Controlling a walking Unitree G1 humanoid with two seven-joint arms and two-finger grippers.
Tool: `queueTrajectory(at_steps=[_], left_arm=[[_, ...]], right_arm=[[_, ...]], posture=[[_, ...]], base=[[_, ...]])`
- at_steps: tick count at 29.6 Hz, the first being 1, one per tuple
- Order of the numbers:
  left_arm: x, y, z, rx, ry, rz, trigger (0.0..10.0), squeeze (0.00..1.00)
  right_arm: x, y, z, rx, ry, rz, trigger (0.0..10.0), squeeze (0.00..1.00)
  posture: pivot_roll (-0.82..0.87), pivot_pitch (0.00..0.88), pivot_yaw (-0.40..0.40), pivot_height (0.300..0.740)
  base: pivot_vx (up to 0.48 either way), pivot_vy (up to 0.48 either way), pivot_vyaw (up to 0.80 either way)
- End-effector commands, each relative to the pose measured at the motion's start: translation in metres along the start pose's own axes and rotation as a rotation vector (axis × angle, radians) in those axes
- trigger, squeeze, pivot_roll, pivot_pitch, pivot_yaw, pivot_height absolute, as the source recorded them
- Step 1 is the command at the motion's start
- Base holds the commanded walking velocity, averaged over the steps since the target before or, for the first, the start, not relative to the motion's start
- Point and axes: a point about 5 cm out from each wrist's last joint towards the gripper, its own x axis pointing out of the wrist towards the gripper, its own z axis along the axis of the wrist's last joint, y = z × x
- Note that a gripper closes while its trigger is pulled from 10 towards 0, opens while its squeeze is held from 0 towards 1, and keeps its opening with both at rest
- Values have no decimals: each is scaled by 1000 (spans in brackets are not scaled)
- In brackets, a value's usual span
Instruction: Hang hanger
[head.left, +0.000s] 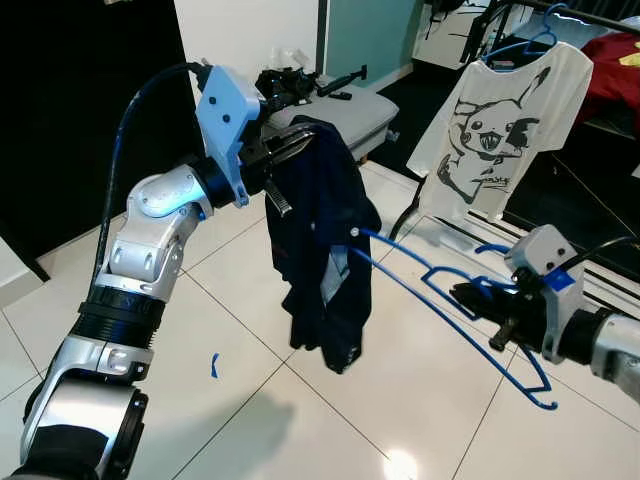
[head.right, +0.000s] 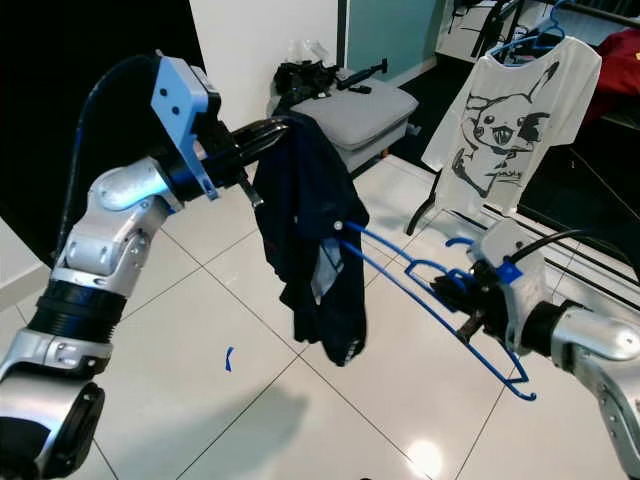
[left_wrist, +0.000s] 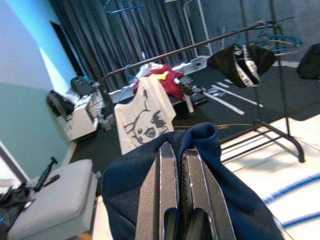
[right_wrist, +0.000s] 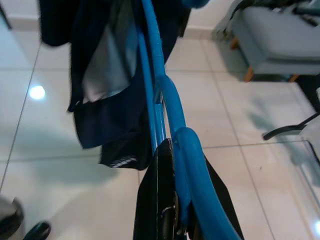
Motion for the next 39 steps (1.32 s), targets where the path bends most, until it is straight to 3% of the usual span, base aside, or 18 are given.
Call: queueTrajectory(at_steps=[1,10,14,15,17,19,22,23,26,35,39], left_arm=[[3,-7,5,-3,-29,-43,10000,0],[4,-26,4,-40,-52,-172,10000,0],[1,-31,-6,12,10,-206,10000,0],[-4,-24,-13,72,72,-192,10000,0],[-4,-24,-13,72,72,-192,10000,0],[-15,1,-19,188,173,-121,10000,0],[-27,29,-12,272,225,-26,10000,0],[-27,29,-12,272,225,-26,10000,0],[-36,48,-3,341,253,40,10000,0],[-33,48,10,355,181,43,10000,0],[-18,36,16,331,89,-10,10000,0]], right_arm=[[-2,-5,2,-2,-24,-33,10000,0],[1,-5,8,19,-82,-38,10000,0],[0,-2,14,42,-144,-8,10000,0],[-2,1,19,73,-201,23,10000,0],[-2,1,19,73,-201,23,10000,0],[-8,8,25,138,-302,104,10000,0],[-14,18,27,200,-380,204,10000,0],[-14,18,27,200,-380,204,10000,0],[-17,23,29,252,-440,263,10000,0],[-15,21,28,260,-444,249,10000,0],[-15,20,27,265,-436,242,10000,0]], posture=[[0,116,35,740],[-1,119,36,740],[-9,120,37,740],[-12,120,38,740],[-12,120,38,740],[-8,120,37,740],[-4,121,34,740],[-4,121,34,740],[-2,121,33,740],[0,119,27,740],[-1,118,26,740]], base=[[0,0,0],[0,0,0],[0,0,0],[0,0,0],[0,0,0],[0,0,0],[0,0,0],[0,0,0],[0,0,0],[0,0,0],[0,0,0]])
